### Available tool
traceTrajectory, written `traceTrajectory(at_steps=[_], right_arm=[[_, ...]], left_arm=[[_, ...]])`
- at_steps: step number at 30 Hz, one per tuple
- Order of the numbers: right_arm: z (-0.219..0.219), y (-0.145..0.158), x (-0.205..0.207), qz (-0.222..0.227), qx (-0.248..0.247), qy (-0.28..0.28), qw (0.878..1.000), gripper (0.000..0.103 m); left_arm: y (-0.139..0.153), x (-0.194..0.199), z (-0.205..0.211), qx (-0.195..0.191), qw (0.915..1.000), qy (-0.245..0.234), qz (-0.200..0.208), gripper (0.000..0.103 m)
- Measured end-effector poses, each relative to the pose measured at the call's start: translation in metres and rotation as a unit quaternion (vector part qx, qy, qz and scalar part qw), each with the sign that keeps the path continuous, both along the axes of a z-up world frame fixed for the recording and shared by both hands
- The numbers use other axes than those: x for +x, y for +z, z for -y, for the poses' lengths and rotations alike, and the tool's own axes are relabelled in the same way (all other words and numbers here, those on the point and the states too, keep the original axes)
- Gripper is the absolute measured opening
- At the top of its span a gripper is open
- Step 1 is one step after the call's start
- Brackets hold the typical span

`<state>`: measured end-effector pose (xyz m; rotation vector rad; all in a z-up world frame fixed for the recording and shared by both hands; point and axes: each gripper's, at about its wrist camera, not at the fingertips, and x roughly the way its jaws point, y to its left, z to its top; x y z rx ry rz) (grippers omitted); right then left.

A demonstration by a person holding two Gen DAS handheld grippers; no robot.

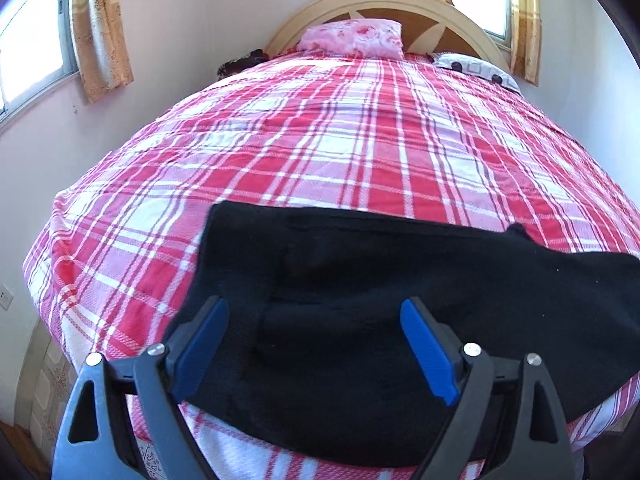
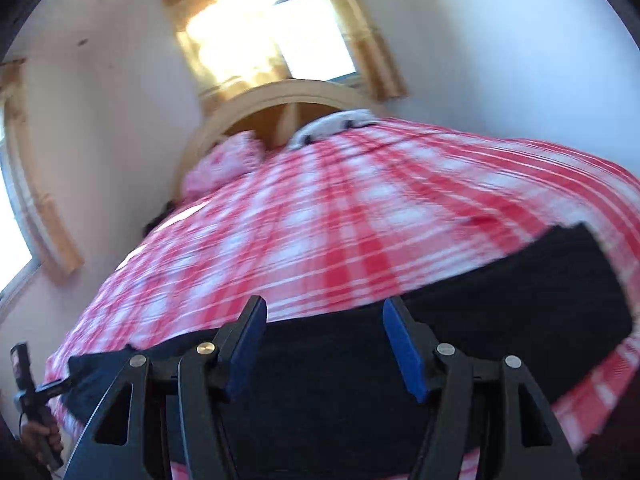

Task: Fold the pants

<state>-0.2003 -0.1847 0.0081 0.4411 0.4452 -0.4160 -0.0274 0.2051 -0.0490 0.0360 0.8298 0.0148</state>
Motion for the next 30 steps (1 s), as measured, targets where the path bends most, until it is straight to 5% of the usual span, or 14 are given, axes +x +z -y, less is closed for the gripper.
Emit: traceTrajectory(at_steps=[4, 5, 6, 11, 15, 18, 22, 28, 30], right_arm=[[0.039, -0.013, -0.001, -0.051, 0.025, -0.04, 0.998, 0.061], [0.04, -0.02, 0.007, -0.075, 0.022, -0.04, 0.996, 0.051], [0.041, -0.03, 0.017, -0.103, 0.025, -0.036, 0.994, 0.03], [0.048, -0.05, 0.052, -0.13, 0.002, -0.053, 0.99, 0.03], [0.065, -0.051, 0.058, -0.098, 0.013, -0.05, 0.994, 0.03], [0.067, -0.035, 0.032, -0.047, 0.027, -0.03, 0.998, 0.03], [0.081, -0.005, -0.024, 0.037, 0.022, -0.089, 0.995, 0.03], [0.149, -0.029, -0.029, -0.118, 0.038, -0.16, 0.979, 0.03], [0.166, -0.04, -0.024, -0.102, 0.04, -0.143, 0.984, 0.03]], left_arm=[[-0.001, 0.001, 0.016, 0.002, 0.9999, -0.014, -0.008, 0.091], [-0.001, 0.0, 0.02, 0.003, 0.9998, -0.017, -0.007, 0.091], [0.0, -0.001, 0.022, 0.005, 0.9998, -0.019, -0.006, 0.091], [0.002, -0.001, 0.029, 0.017, 0.9996, -0.022, -0.009, 0.091], [0.007, -0.004, 0.03, 0.011, 0.9997, -0.024, -0.002, 0.091], [0.009, -0.005, 0.033, 0.021, 0.9994, -0.027, 0.002, 0.091], [0.009, -0.003, 0.038, 0.014, 0.9994, -0.033, -0.002, 0.091], [0.012, -0.005, 0.053, 0.011, 0.9988, -0.048, 0.002, 0.091], [0.014, -0.009, 0.056, 0.016, 0.9984, -0.053, 0.005, 0.091]])
